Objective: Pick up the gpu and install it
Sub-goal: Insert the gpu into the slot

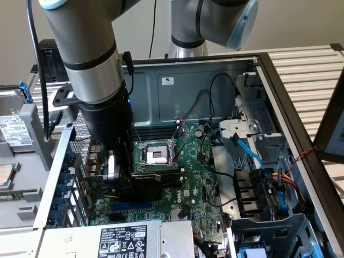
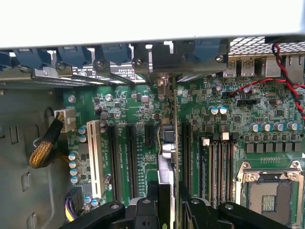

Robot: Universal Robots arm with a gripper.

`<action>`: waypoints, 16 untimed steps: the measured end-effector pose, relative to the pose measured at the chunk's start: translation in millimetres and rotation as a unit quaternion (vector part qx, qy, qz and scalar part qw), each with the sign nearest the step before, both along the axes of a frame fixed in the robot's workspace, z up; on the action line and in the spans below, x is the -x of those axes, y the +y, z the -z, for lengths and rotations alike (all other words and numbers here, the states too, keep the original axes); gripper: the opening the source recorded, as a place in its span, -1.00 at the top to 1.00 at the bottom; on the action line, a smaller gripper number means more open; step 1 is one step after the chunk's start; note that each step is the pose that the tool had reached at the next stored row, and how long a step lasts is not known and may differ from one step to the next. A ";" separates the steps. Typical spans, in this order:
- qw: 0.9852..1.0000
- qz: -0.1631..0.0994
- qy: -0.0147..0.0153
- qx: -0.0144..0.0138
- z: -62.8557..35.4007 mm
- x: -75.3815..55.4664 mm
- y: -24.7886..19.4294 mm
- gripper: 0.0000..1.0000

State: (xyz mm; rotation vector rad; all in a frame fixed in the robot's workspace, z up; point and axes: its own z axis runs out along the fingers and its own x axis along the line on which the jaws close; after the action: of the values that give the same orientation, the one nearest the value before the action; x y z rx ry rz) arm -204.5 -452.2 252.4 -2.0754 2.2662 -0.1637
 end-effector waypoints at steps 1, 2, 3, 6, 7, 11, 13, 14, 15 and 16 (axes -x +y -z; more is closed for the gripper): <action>1.000 0.000 0.000 0.000 0.2 0.0 0.0 0.46; 1.000 0.000 0.000 0.000 0.4 0.0 0.0 0.46; 1.000 0.000 0.000 0.000 0.6 0.0 0.0 0.46; 1.000 0.000 0.000 0.000 1.0 0.0 0.0 0.46; 1.000 0.000 0.000 0.000 1.1 0.0 0.0 0.46; 1.000 0.000 0.000 0.000 1.4 0.0 0.0 0.46; 1.000 0.000 0.000 0.000 1.7 0.0 0.0 0.46; 1.000 0.000 0.000 0.000 1.8 0.0 0.0 0.46; 1.000 -0.002 0.000 0.000 1.8 0.0 0.0 0.46; 1.000 -0.002 0.000 0.000 1.8 0.0 0.0 0.46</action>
State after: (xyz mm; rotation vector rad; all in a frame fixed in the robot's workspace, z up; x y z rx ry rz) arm -204.6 -452.2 250.6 -2.0796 2.2620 -0.1634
